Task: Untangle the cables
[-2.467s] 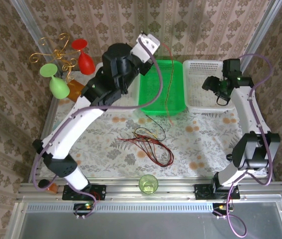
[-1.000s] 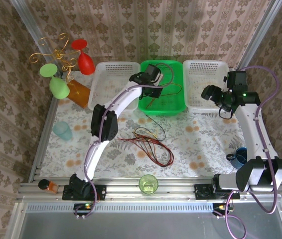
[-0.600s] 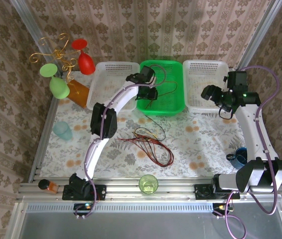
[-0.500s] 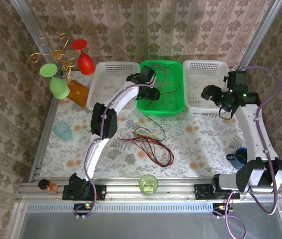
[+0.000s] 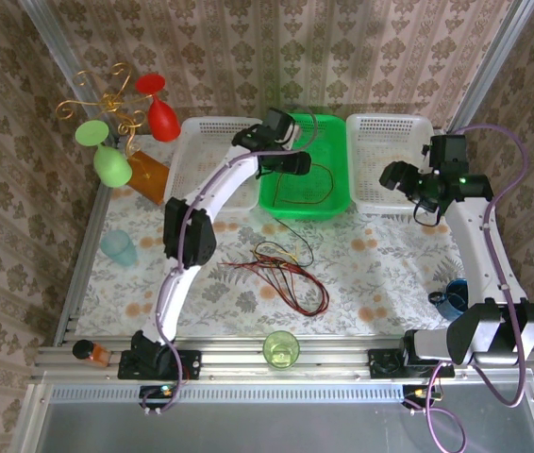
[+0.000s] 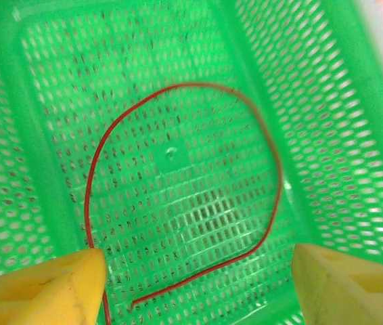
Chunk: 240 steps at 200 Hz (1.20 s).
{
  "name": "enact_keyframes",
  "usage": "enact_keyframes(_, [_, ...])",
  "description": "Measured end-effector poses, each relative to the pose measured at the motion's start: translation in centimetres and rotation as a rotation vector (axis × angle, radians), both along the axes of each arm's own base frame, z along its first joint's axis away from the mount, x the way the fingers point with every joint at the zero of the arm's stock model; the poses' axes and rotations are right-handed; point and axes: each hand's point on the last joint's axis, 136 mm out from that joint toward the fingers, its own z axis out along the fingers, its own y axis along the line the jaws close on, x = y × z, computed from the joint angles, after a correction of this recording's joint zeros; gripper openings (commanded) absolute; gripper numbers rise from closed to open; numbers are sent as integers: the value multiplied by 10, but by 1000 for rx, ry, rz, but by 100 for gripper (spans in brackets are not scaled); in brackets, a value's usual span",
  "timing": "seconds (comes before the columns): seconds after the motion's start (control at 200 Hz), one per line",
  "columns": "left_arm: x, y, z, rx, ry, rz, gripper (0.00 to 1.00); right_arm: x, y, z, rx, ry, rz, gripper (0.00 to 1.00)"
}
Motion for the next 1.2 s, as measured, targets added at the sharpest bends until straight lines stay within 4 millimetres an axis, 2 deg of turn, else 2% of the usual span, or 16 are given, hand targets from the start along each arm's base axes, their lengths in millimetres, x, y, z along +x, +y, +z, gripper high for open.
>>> enact_keyframes(0.14, [-9, 1, 49, -40, -74, -17, 72, -7, 10, -13, 4, 30, 27, 84])
enact_keyframes(0.22, [-22, 6, 68, -49, -94, -29, 72, -14, 21, -27, 7, 63, 54, 81])
enact_keyframes(0.31, [-42, 14, 82, -52, -107, -45, 72, -26, 37, -44, 22, 105, 90, 76])
enact_keyframes(0.445, [-78, 35, 89, -57, -116, -55, 71, -45, 70, -69, 71, 142, 176, 73])
enact_keyframes(0.615, [-113, 63, 85, -67, -124, -47, 71, -60, 117, -85, 130, 129, 326, 68])
enact_keyframes(0.775, [-144, 88, 60, -77, -96, -13, 70, -61, 160, -85, 142, 43, 491, 62])
enact_keyframes(0.91, [-160, 106, 33, -98, -53, 38, 68, -55, 189, -90, 136, -26, 621, 60])
enact_keyframes(1.01, [-170, 119, 18, -114, -25, 83, 68, -52, 210, -102, 84, -25, 739, 60])
enact_keyframes(1.2, [-181, 138, 16, -167, -31, 147, 67, -53, 251, -118, -14, -39, 959, 56])
